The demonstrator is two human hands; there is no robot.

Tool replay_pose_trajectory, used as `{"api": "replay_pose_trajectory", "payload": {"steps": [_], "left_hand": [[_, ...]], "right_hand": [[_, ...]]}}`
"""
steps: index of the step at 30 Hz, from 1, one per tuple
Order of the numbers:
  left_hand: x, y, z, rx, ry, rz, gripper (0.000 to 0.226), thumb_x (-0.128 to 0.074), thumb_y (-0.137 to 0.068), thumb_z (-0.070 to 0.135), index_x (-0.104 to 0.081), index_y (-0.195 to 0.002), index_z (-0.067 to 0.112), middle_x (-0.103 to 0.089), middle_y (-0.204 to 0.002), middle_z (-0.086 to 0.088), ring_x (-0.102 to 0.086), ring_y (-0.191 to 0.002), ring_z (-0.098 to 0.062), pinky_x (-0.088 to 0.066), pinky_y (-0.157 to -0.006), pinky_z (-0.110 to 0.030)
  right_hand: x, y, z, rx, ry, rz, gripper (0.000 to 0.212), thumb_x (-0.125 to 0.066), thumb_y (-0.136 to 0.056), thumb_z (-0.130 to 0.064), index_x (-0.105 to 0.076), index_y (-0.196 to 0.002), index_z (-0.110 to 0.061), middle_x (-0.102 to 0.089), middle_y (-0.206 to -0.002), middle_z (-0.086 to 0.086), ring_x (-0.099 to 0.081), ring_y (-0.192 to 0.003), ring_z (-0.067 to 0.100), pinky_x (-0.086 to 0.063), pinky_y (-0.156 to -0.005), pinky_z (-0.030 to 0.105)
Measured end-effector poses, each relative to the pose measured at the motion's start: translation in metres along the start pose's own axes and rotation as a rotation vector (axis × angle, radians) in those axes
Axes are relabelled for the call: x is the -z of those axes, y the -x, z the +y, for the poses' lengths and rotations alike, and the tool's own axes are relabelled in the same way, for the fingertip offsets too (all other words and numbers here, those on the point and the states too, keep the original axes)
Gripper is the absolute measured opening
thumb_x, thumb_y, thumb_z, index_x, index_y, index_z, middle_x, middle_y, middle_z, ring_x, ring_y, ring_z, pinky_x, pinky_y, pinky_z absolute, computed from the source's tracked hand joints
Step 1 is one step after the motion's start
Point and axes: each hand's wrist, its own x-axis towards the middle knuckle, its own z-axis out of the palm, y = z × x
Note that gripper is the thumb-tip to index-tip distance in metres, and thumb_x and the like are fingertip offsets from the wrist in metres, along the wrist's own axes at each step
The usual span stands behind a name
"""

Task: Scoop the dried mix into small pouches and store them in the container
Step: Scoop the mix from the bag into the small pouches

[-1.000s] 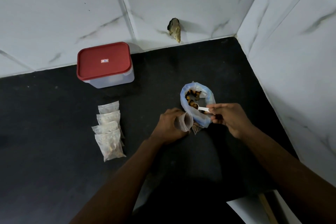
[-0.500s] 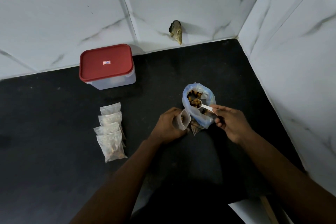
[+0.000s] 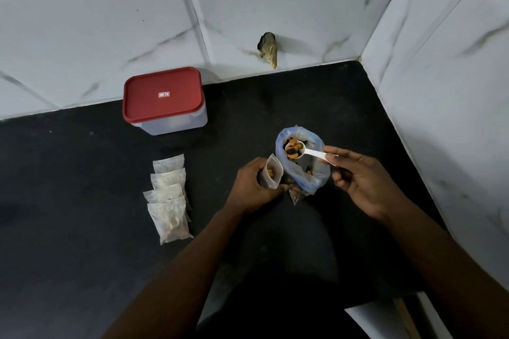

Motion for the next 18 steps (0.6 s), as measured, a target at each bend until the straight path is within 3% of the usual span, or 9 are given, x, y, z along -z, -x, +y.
{"api": "replay_pose_trajectory", "payload": {"steps": [6, 9, 18], "left_hand": [[0.004, 0.002, 0.008, -0.057, 0.056, 0.029, 0.054, -0.088, -0.074, 0.037, -0.064, -0.121, 0.029, -0.066, -0.118, 0.011, -0.063, -0.109, -0.002, -0.054, -0.093, -0.027], [0.004, 0.004, 0.01, -0.097, 0.072, 0.044, 0.053, -0.089, -0.075, 0.031, -0.064, -0.121, 0.03, -0.067, -0.119, 0.01, -0.064, -0.112, -0.003, -0.054, -0.097, -0.029], [0.004, 0.009, 0.017, -0.141, 0.113, 0.052, 0.036, -0.088, -0.079, 0.019, -0.067, -0.108, 0.023, -0.07, -0.103, 0.009, -0.067, -0.098, -0.003, -0.052, -0.083, -0.015]], "right_hand": [[-0.012, 0.018, 0.002, 0.035, 0.061, -0.074, 0.02, -0.064, -0.095, -0.009, -0.075, -0.111, -0.011, -0.076, -0.092, 0.007, -0.057, -0.06, 0.009, -0.048, -0.053, 0.019], [-0.018, 0.025, 0.005, 0.067, 0.138, -0.062, 0.018, -0.067, -0.093, -0.01, -0.077, -0.108, -0.014, -0.074, -0.088, 0.009, -0.059, -0.062, 0.011, -0.049, -0.055, 0.022], [-0.031, 0.042, 0.013, 0.34, 0.482, 0.032, 0.022, -0.072, -0.092, -0.012, -0.074, -0.112, -0.019, -0.076, -0.08, 0.003, -0.071, -0.067, 0.015, -0.058, -0.062, 0.025]]}}
